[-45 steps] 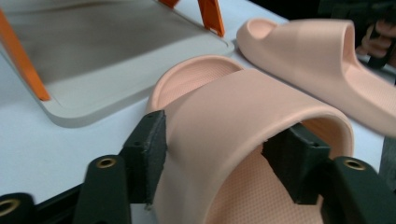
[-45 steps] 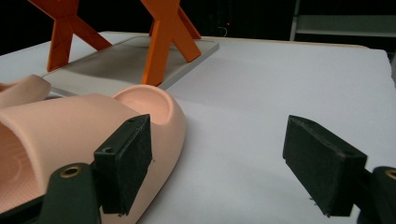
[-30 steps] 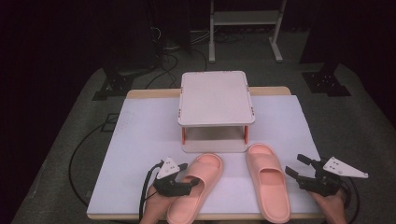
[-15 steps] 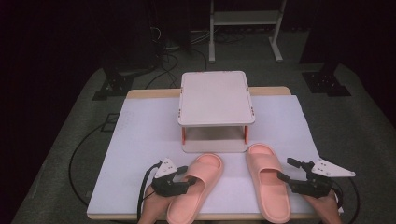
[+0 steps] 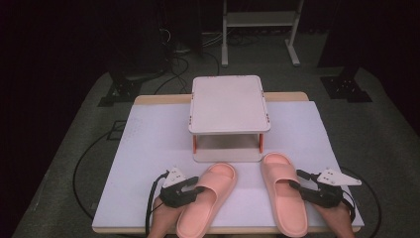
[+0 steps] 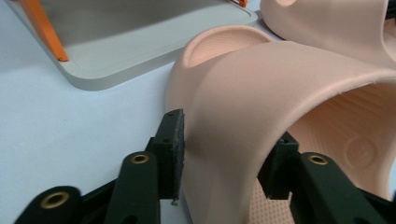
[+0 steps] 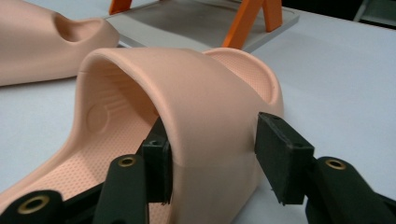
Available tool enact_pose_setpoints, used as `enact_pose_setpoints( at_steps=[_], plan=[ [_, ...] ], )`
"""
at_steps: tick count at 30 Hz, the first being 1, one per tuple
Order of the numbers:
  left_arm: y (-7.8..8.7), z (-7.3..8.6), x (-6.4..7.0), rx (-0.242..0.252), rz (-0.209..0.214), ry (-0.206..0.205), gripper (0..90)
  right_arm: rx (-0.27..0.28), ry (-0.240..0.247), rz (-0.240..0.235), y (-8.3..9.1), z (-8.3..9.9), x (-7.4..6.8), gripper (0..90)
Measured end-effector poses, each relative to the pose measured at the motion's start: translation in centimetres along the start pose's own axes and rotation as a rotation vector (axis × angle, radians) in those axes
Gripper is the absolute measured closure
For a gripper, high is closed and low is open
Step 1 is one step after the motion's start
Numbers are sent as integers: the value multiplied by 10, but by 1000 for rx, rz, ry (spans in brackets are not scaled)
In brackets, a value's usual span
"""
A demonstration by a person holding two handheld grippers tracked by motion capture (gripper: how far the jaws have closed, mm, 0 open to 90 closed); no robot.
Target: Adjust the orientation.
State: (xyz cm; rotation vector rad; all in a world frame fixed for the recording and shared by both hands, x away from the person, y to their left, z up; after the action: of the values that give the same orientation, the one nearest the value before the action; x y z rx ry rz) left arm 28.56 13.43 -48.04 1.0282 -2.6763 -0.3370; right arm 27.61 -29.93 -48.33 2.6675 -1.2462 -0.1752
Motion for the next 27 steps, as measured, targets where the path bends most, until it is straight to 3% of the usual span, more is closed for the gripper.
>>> enact_pose_setpoints(
  at_steps=[12,27],
  plan=[
    [3,-1,-2,27,-16,19,684,10,32,56,2,-2,0,634],
    [8,-4,-5,67,-16,43,735,-1,38,62,7,-3,1,752]
  ],
)
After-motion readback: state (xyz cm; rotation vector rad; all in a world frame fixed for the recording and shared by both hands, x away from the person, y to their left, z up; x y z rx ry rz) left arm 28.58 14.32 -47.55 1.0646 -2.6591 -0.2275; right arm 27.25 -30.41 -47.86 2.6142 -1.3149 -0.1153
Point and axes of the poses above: each handheld gripper's, and its own axes: y roughly backward along the jaws, z roughly out of its underside, x roughly to its right, the point moved 2 cm from there along -y, roughly forward along the jaws, and after that the axes turned 13 degrees about x, right-handed, at the moved point
